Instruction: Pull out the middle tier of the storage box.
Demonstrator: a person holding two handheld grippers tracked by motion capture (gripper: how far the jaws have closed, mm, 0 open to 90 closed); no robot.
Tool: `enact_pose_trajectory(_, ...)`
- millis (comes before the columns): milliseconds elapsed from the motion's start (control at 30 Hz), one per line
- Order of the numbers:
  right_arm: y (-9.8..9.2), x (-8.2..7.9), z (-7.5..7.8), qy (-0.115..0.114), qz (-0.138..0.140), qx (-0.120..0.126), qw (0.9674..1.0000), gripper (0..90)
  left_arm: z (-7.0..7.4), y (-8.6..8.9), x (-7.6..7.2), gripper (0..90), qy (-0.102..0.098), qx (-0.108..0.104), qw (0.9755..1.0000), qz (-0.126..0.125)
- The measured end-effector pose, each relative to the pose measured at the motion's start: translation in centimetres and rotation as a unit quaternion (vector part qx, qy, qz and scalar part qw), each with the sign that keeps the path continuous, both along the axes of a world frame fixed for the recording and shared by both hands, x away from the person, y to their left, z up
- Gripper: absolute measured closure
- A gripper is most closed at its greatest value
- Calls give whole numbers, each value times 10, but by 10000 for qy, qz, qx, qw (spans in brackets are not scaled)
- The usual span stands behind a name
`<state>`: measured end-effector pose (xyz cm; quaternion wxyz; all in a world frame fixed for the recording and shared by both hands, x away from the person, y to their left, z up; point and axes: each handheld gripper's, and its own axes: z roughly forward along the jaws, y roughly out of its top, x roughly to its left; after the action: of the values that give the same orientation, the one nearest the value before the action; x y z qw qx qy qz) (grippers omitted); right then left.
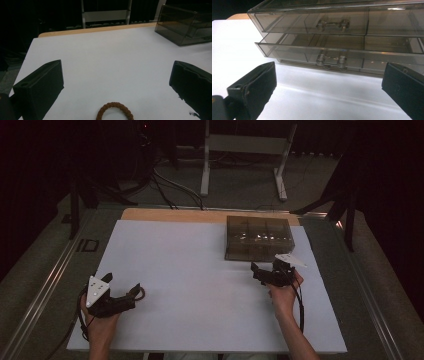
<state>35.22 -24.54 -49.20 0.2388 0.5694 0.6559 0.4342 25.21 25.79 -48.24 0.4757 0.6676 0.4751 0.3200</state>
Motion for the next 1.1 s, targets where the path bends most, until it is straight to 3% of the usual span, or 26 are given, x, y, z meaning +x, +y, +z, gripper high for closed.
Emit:
enact_pose_trajectory(233,-5,-1,3,85,100,-46,9999,1,0,1,-1,8,4,-10,10000,24)
enact_pose_trajectory(633,-11,5,11,409,370,-468,9974,15,0,0,0,8,26,-1,10000,18)
enact_pose_trajectory(800,-12,8,17,439,476,-561,9963,15,0,0,1,8,33,13,10000,7)
enact_pose_trajectory(1100,-18,19,26,676,681,-588,9937,0,-1,0,1,8,34,-4,10000,22)
